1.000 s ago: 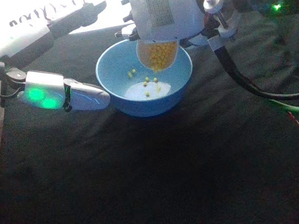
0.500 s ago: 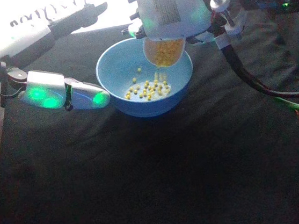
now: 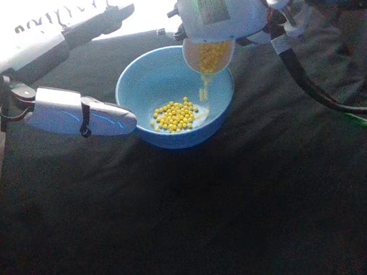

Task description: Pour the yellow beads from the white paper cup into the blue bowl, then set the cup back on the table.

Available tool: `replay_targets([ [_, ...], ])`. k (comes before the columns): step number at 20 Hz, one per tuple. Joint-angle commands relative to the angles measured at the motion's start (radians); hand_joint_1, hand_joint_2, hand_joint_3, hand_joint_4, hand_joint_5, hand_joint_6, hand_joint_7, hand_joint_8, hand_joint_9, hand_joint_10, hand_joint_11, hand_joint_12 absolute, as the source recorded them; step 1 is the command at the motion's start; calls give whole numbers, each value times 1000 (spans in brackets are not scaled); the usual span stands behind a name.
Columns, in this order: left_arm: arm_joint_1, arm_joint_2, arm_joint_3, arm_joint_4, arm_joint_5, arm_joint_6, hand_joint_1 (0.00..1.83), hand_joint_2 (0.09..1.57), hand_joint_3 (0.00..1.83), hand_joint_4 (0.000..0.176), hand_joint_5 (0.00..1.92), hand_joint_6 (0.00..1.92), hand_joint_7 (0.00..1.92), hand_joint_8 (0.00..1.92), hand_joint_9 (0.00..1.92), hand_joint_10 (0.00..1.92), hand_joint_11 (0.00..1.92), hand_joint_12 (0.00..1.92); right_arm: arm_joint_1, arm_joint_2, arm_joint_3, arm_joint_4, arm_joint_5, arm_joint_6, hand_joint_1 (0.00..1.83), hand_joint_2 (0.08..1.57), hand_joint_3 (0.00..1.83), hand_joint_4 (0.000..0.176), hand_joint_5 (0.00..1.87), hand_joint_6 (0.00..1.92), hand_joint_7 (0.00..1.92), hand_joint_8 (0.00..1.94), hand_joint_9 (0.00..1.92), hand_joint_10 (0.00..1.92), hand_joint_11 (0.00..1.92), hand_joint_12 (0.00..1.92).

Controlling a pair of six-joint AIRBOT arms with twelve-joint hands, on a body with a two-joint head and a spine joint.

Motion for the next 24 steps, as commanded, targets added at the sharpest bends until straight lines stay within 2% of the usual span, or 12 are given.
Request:
replay_targets([
  [1,-16,-6,4,-23,-113,-7,608,791,4,105,0,0,135,1,78,1,0,0,23,2,3,-4,-64,-9,1048,1276,0,0,707,1461,1076,1941,1259,1921,1349,1921],
  [2,-16,-6,4,-23,-114,-7,617,784,1,107,0,0,135,1,69,0,0,0,25,3,3,-4,-64,-9,1048,1276,0,0,707,1461,1076,1941,1259,1921,1349,1921],
  [3,-17,-6,4,-23,-113,-7,626,782,0,116,0,0,133,0,69,1,0,0,27,3,3,-7,-65,-9,1048,1276,0,0,707,1461,1076,1941,1259,1921,1349,1921],
  [4,-17,-6,4,-23,-113,-7,621,779,0,114,0,0,132,0,71,2,0,0,29,3,3,-9,-65,-9,1048,1276,0,0,707,1461,1076,1941,1259,1921,1349,1921],
  [6,-17,-7,4,-23,-114,-7,600,784,1,97,0,0,139,3,80,5,0,0,35,4,3,-14,-66,-9,1048,1276,0,0,707,1461,1076,1941,1259,1921,1349,1921],
  [9,-17,-8,4,-23,-113,-7,594,787,2,98,0,0,165,11,110,14,0,0,42,6,3,-18,-67,-9,1048,1276,0,0,707,1461,1076,1941,1259,1921,1349,1921],
  [10,-17,-9,5,-23,-113,-7,628,786,1,105,0,0,159,7,93,6,0,0,43,6,3,-23,-67,-9,1048,1276,0,0,707,1461,1076,1941,1259,1921,1349,1921],
  [11,-17,-10,5,-23,-113,-7,628,786,1,105,0,0,159,7,93,6,0,0,43,6,3,-24,-67,-9,1048,1276,0,0,707,1461,1076,1941,1259,1921,1349,1921],
  [12,-18,-10,6,-22,-112,-7,619,787,1,94,0,0,162,7,104,9,0,0,44,6,3,-26,-67,-9,1048,1276,0,0,707,1461,1076,1941,1259,1921,1349,1921],
  [15,-19,-12,7,-20,-110,-7,621,785,0,95,0,0,169,8,120,14,0,0,45,7,4,-31,-67,-9,1048,1276,0,0,707,1461,1076,1941,1259,1921,1349,1921],
  [17,-20,-13,8,-19,-109,-7,607,779,0,106,0,0,160,3,101,4,0,0,45,7,5,-33,-67,-9,1048,1276,0,0,707,1461,1076,1941,1259,1921,1349,1921],
  [24,-25,-20,11,-16,-109,-7,609,781,0,98,0,0,151,0,110,2,31,15,60,7,6,-47,-73,-9,1048,1275,0,0,707,1461,1076,1941,1259,1921,1349,1921],
])
